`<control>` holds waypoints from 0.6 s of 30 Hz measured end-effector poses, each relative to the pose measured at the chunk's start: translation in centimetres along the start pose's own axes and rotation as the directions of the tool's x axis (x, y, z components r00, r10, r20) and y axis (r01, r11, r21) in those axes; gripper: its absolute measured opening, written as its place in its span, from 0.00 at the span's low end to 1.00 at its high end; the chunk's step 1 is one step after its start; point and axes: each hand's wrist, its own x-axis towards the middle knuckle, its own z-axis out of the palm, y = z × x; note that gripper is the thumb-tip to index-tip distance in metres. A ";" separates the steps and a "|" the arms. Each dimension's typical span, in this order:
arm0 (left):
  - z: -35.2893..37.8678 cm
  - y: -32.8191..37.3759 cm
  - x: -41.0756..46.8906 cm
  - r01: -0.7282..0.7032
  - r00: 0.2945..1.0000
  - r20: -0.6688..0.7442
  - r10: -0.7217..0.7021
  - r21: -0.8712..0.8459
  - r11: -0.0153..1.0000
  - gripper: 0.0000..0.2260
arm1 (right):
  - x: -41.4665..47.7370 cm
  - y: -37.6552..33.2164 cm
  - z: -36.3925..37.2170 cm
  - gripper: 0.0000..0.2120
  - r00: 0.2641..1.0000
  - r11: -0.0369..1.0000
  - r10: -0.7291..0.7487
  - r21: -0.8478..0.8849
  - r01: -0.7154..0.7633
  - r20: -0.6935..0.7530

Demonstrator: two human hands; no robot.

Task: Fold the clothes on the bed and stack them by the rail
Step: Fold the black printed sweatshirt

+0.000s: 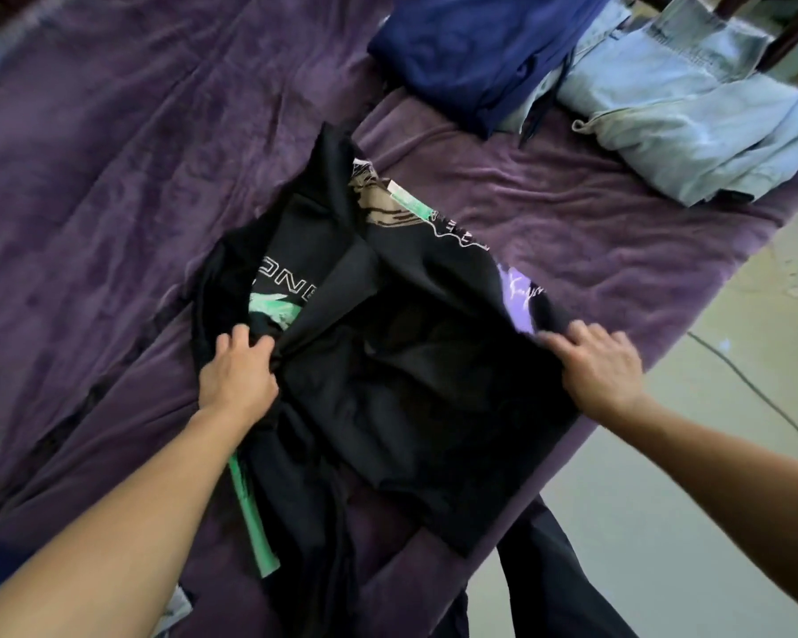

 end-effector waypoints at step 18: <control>2.5 3.5 -7.2 -0.114 0.988 -0.016 0.154 -0.751 0.651 0.36 | -3.1 -9.5 1.0 0.12 0.980 0.916 0.158 0.353 -0.191 0.121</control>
